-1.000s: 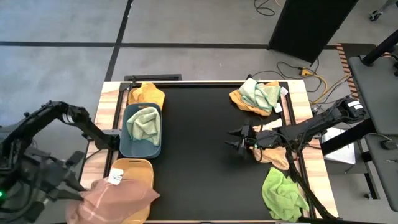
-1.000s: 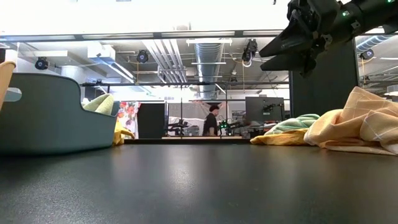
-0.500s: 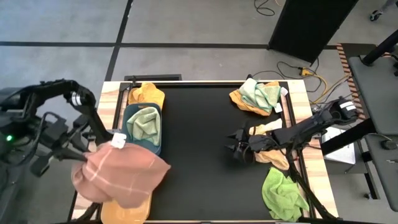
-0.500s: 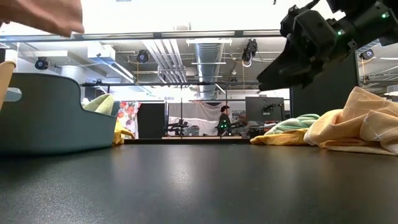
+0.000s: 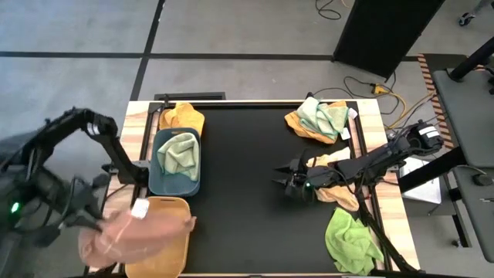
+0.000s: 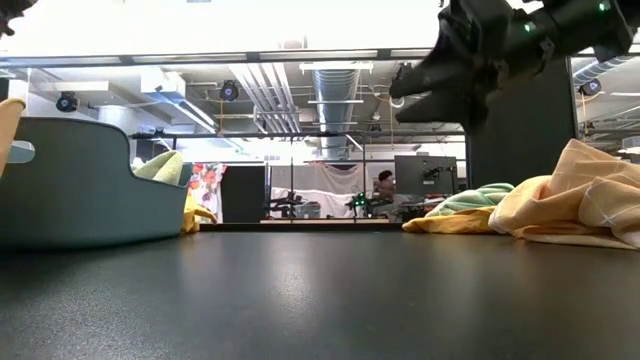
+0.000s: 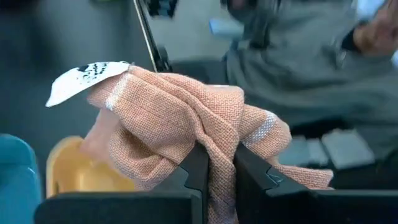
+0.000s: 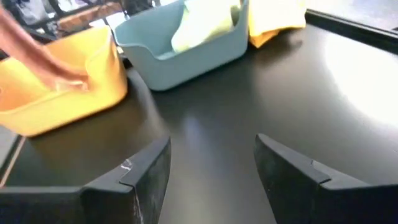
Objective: Sort towels by color in basket
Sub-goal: Put the pink kitchen towel into the yellow bin
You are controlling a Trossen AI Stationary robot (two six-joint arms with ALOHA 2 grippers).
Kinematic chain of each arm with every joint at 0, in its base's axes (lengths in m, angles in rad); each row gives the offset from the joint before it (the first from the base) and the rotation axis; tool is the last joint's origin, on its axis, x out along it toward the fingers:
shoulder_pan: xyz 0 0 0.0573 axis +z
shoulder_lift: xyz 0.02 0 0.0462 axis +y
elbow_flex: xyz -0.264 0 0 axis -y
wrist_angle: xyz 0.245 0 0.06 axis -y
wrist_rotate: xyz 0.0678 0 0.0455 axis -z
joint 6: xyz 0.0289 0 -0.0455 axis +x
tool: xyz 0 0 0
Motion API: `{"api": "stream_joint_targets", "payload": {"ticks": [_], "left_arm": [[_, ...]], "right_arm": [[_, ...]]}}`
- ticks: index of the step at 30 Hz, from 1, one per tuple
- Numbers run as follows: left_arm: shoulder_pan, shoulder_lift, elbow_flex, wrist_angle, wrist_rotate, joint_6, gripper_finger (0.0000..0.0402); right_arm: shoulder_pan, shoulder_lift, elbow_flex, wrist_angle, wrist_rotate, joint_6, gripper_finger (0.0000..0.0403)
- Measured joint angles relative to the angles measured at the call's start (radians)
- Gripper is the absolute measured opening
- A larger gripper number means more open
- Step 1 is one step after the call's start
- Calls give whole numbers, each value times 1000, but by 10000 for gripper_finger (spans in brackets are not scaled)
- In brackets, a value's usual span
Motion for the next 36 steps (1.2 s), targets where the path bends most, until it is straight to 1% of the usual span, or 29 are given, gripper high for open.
{"api": "stream_joint_targets", "payload": {"ticks": [3,5,9,11,14,18,20,21,23,29,32,36], "left_arm": [[-46,35,1,-24,2,-46,25],[-67,43,-9,-20,-18,-44,25],[-89,27,-52,-19,-123,16,25],[-86,-6,-99,-21,-157,46,25],[-56,-65,-199,-21,-190,43,25],[7,-175,-345,-23,-217,-52,25],[56,-208,-412,-11,-221,-83,25],[87,-222,-444,5,-209,-87,25],[164,-239,-506,64,-149,-85,25],[394,-232,-657,263,91,-8,25],[495,-211,-702,271,219,5,25],[573,-194,-746,283,348,-6,26]], "right_arm": [[0,4,24,-1,0,8,219],[0,11,41,0,2,16,219],[5,37,64,13,2,7,219],[5,62,70,40,1,2,219],[5,109,84,57,-2,-13,219],[9,178,116,58,-5,-53,219],[9,212,136,59,-5,-79,219],[9,227,145,58,-5,-90,219],[9,253,167,58,-5,-117,219],[9,301,230,58,-5,-207,219],[9,305,255,58,-5,-242,219],[9,301,277,29,-5,-248,219]]}}
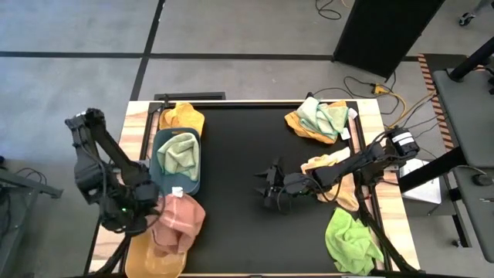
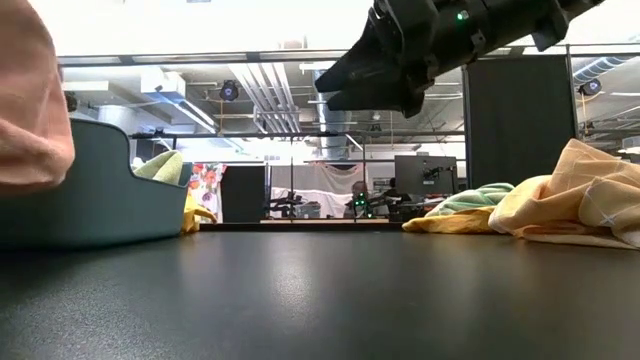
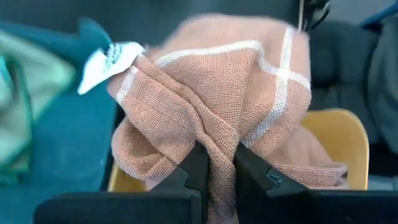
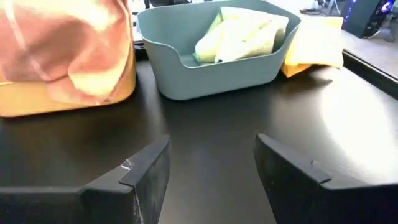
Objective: Sort towels by color in basket
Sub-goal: Put the pink kitchen towel into the yellow bin
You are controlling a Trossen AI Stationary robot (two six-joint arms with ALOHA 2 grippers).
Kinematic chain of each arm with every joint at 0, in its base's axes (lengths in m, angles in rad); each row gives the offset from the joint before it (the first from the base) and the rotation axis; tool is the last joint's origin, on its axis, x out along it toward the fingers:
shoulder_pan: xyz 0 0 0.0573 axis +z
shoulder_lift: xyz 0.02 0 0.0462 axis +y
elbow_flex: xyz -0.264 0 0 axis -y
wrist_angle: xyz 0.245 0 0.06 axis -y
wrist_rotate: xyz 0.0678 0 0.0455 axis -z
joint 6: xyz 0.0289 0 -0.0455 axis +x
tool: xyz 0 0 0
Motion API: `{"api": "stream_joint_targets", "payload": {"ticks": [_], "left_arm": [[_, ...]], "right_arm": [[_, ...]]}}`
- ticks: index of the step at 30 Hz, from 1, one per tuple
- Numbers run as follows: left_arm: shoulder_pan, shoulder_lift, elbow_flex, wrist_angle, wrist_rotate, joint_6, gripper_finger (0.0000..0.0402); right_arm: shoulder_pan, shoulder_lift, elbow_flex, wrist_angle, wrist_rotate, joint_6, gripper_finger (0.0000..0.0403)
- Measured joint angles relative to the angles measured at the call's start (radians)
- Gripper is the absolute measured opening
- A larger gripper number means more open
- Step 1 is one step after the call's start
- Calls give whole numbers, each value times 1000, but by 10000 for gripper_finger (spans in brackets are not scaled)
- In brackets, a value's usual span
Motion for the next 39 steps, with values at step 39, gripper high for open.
{"api": "stream_joint_targets", "payload": {"ticks": [39], "left_arm": [[197,318,-83,49,462,128,29]], "right_arm": [[4,-5,10,-205,9,132,219]]}}
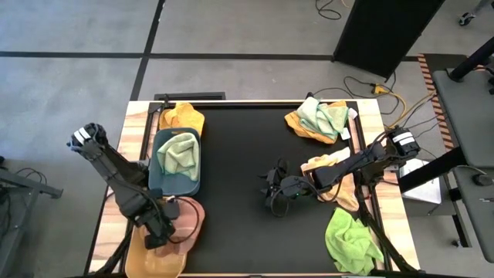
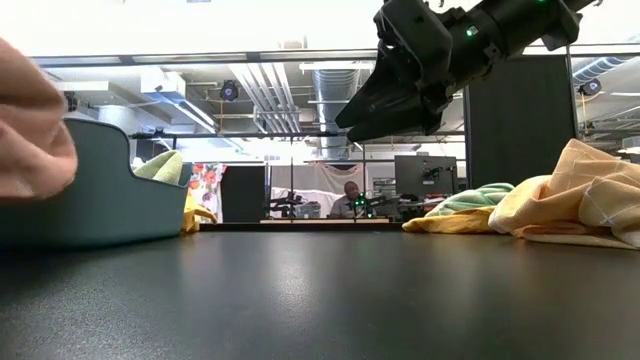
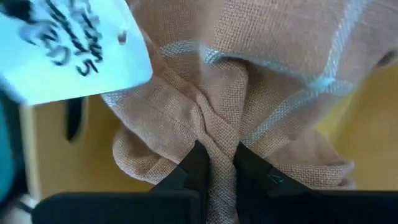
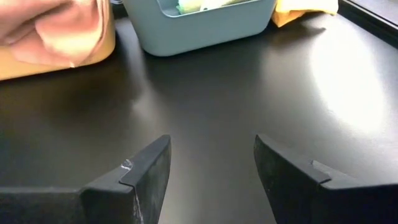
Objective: Sort towels by color in basket
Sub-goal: Put the pink kitchen towel into the yellow bin
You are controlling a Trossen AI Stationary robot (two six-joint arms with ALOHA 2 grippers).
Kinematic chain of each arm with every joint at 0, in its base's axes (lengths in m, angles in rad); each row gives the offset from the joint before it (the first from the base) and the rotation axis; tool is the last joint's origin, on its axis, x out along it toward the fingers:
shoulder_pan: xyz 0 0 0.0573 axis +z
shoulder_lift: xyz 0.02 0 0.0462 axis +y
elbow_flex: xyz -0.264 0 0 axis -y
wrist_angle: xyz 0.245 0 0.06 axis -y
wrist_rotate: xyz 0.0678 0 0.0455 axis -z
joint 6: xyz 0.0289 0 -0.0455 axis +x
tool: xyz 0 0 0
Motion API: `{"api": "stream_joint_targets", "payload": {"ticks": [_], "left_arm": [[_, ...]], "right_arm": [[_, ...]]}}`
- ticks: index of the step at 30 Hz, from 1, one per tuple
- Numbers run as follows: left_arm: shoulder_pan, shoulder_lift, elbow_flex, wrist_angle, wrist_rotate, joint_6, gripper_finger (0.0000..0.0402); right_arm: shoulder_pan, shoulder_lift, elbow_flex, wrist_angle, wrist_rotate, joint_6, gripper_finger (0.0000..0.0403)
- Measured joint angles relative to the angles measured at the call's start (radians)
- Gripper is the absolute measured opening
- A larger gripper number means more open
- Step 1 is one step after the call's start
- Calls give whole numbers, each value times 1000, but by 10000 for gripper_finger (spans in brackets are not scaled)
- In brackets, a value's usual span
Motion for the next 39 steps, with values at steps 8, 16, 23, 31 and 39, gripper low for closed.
{"api": "stream_joint_targets", "payload": {"ticks": [8,16,23,31,39], "left_arm": [[3,0,-154,108,110,-76,29],[5,-2,-252,113,74,-79,48],[5,0,-128,2,61,-72,139],[-77,-1,216,-65,-430,23,199],[-99,57,181,11,-649,71,185]], "right_arm": [[0,0,0,-1,0,1,219],[0,0,0,0,0,0,219],[0,0,0,0,0,1,219],[0,0,-1,0,0,2,219],[4,0,-1,-5,0,2,219]]}}
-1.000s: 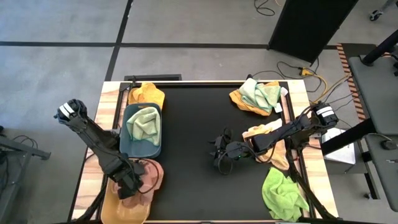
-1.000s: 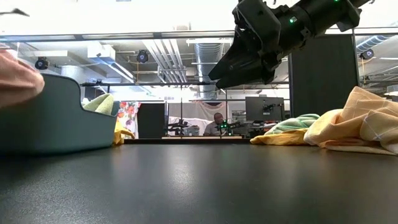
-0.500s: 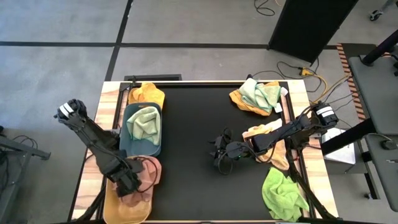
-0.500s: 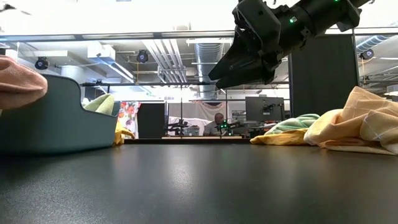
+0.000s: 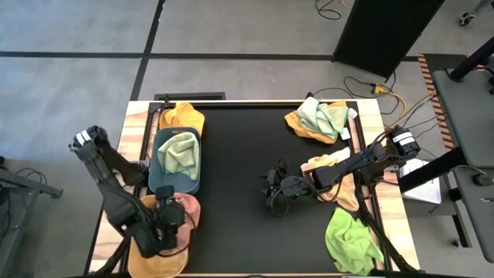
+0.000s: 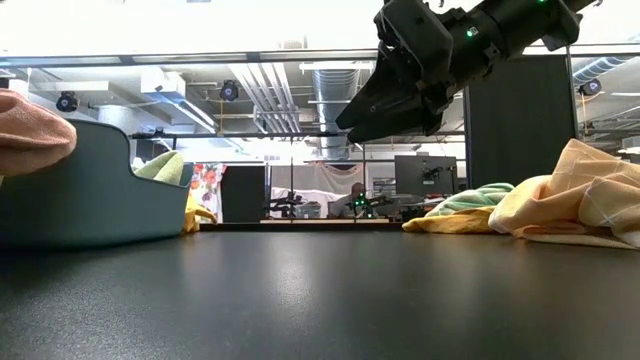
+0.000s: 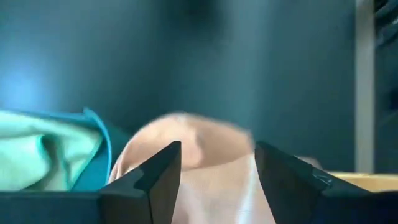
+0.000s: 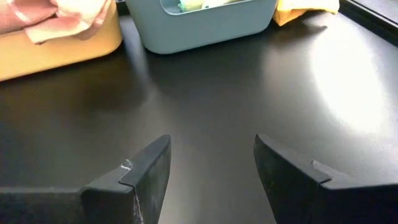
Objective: Sort towels by color in basket
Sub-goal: Put the pink kitchen towel into the yellow bin
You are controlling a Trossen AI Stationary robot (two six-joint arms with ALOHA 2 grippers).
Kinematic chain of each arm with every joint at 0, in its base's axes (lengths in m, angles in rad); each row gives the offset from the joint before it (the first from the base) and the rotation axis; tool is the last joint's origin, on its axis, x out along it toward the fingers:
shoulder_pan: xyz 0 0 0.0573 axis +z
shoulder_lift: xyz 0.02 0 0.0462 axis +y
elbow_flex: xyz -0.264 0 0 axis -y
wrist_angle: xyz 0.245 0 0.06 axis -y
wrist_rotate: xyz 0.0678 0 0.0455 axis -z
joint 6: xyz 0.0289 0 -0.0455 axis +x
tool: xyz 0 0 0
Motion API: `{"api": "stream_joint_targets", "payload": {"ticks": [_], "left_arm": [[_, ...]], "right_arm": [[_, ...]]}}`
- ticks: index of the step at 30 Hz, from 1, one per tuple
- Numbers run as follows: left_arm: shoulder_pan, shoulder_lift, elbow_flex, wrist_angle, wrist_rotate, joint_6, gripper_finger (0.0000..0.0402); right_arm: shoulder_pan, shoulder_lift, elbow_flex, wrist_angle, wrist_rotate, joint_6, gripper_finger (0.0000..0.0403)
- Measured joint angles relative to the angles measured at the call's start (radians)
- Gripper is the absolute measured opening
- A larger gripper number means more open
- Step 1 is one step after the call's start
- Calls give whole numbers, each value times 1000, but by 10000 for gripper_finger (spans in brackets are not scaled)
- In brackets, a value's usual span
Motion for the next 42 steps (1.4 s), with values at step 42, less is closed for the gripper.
{"api": "stream_joint_targets", "payload": {"ticks": [42], "left_arm": [[-89,26,-62,-219,-126,-268,165]], "right_arm": [[3,-19,255,-554,144,-53,219]]}}
